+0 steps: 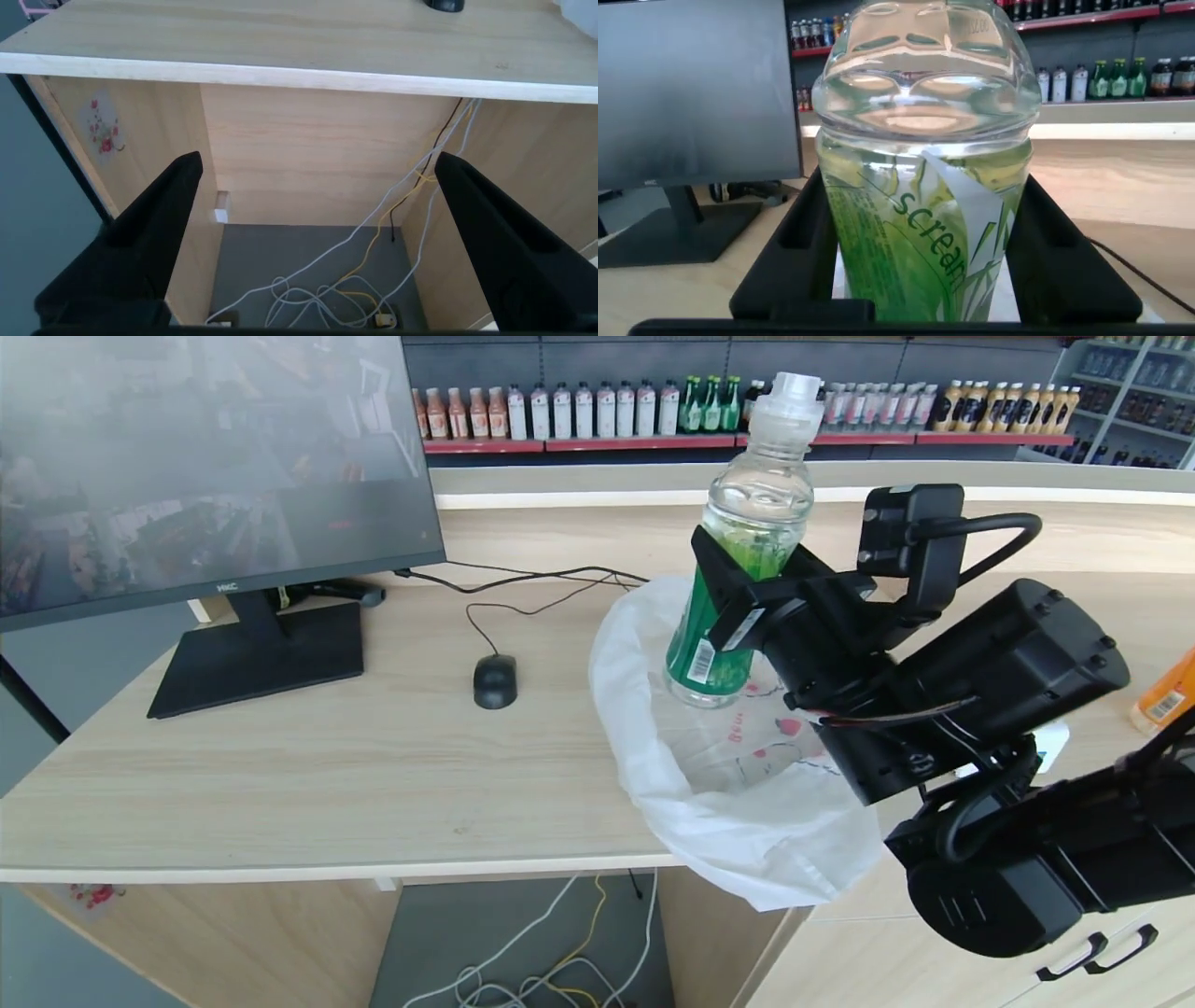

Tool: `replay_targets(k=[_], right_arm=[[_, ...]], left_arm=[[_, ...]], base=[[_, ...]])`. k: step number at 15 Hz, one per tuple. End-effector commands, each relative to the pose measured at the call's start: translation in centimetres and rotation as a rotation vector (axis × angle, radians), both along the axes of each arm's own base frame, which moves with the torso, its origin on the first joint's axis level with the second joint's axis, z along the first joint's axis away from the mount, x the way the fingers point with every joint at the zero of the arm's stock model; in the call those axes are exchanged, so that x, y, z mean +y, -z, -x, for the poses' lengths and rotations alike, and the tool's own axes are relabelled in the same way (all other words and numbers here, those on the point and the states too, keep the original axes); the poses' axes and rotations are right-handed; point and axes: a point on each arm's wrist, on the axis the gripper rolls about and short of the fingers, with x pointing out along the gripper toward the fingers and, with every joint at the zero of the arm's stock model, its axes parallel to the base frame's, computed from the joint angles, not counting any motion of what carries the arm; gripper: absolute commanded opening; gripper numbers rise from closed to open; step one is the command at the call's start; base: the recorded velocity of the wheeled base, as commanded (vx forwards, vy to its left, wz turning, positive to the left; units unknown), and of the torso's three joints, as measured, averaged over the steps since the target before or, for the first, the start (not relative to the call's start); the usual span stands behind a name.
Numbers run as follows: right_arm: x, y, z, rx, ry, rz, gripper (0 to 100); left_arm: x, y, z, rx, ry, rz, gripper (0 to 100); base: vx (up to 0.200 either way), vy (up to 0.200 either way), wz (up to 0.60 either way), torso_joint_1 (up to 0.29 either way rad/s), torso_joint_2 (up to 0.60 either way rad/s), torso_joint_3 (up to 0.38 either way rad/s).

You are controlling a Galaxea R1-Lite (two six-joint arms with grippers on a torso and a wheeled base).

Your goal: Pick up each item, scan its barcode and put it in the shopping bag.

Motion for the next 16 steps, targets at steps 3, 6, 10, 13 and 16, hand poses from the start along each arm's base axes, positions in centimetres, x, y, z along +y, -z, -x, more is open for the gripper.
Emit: replay_targets(k=[3, 6, 10, 13, 16], right_arm=[[1.2, 1.8, -1.7, 0.029, 0.01, 0.02, 0], [1.4, 2.8, -2.5, 0.051, 0.022, 0.033, 0], [1.1, 3.6, -4.2, 0.059, 0.055, 0.032, 0], [1.7, 3.5, -5.3, 0.034, 0.059, 0.012, 0], [1.6, 4.6, -6.3, 0.055, 0.075, 0.028, 0]], left_arm=[[0.0, 0.0, 0.0, -0.001, 0.0, 0.0, 100], [0.0, 0.0, 0.0, -0.001, 0.0, 0.0, 100], [0.0, 0.0, 0.0, -0.001, 0.0, 0.0, 100], [0.0, 0.0, 0.0, -0.001, 0.0, 0.0, 100], [0.0, 0.0, 0.0, -0.003, 0.0, 0.0, 100]], base=[[0.0, 0.0, 0.0, 0.0, 0.0, 0.0], [0.0, 0.0, 0.0, 0.0, 0.0, 0.0], [0.0, 0.0, 0.0, 0.0, 0.0, 0.0], [0.0, 0.0, 0.0, 0.0, 0.0, 0.0], [0.0, 0.0, 0.0, 0.0, 0.0, 0.0]])
